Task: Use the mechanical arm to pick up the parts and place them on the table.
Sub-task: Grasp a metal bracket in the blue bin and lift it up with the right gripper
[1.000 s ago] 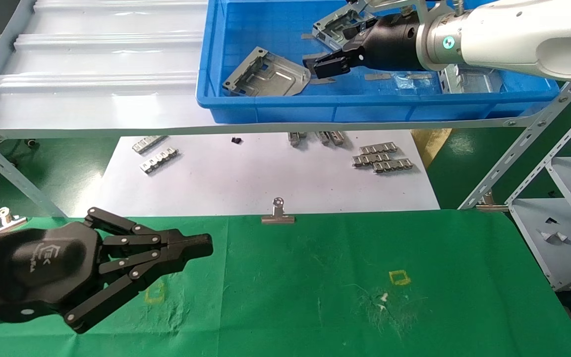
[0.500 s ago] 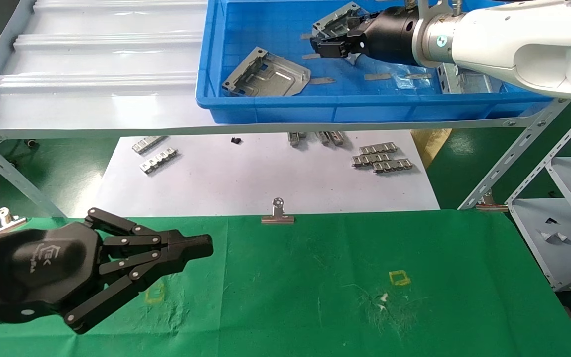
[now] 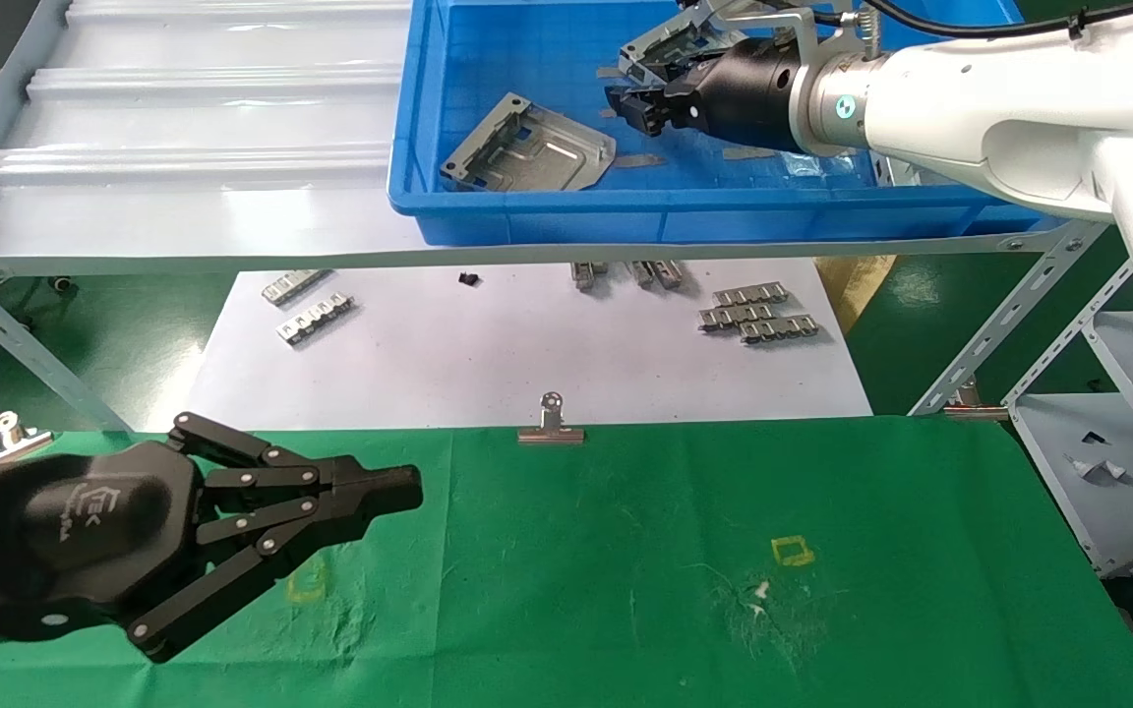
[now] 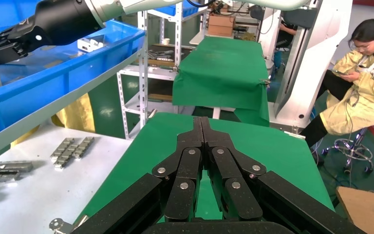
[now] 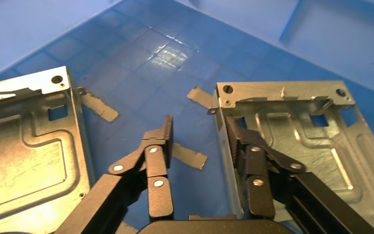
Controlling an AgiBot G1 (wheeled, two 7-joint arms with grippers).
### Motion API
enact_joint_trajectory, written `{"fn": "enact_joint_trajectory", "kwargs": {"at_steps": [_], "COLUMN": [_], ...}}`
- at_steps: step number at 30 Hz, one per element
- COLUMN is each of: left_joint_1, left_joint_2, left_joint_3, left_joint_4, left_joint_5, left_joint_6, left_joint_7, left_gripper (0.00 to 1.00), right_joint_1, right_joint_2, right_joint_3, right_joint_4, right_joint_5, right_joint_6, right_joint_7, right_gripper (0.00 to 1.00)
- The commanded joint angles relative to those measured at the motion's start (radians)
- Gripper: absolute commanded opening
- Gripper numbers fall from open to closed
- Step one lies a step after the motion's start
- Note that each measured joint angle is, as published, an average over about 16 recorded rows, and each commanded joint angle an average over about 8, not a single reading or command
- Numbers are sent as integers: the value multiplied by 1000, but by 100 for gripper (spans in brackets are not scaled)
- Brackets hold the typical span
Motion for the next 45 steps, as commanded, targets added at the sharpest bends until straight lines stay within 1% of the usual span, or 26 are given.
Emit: {"fn": "enact_joint_trajectory", "kwargs": {"at_steps": [1, 8, 12, 16, 20, 24, 27, 29, 32, 36, 40, 43, 45], "left_joint_1": [0, 0, 0, 0, 0, 0, 0, 0, 0, 0, 0, 0, 0], "left_joint_2": [0, 0, 0, 0, 0, 0, 0, 0, 0, 0, 0, 0, 0], "left_joint_3": [0, 0, 0, 0, 0, 0, 0, 0, 0, 0, 0, 0, 0], "left_joint_4": [0, 0, 0, 0, 0, 0, 0, 0, 0, 0, 0, 0, 0], "left_joint_5": [0, 0, 0, 0, 0, 0, 0, 0, 0, 0, 0, 0, 0], "left_joint_6": [0, 0, 0, 0, 0, 0, 0, 0, 0, 0, 0, 0, 0], "left_joint_7": [0, 0, 0, 0, 0, 0, 0, 0, 0, 0, 0, 0, 0], "left_gripper": [0, 0, 1, 50, 100, 100, 100, 100, 100, 100, 100, 100, 100], "right_joint_1": [-4, -7, -7, -3, 8, 31, 55, 72, 100, 130, 133, 115, 92], "right_joint_2": [0, 2, 5, 12, 24, 46, 71, 92, 130, 189, 261, 326, 376], "right_joint_3": [-11, -47, -58, -54, -38, -18, -6, 1, 5, 0, 4, 6, 6], "right_joint_4": [10, 24, 24, 20, 15, 16, 23, 31, 49, 88, 173, 277, 364], "right_joint_5": [2, 11, 26, 56, 94, 130, 152, 165, 180, 184, 204, 222, 235], "right_joint_6": [6, 40, 46, 32, -3, -67, -139, -202, -316, -462, -599, -699, -758], "right_joint_7": [3, 0, -15, -40, -84, -149, -204, -238, -281, -318, -351, -355, -340], "right_gripper": [0, 0, 0, 0, 0, 0, 0, 0, 0, 0, 0, 0, 0]}}
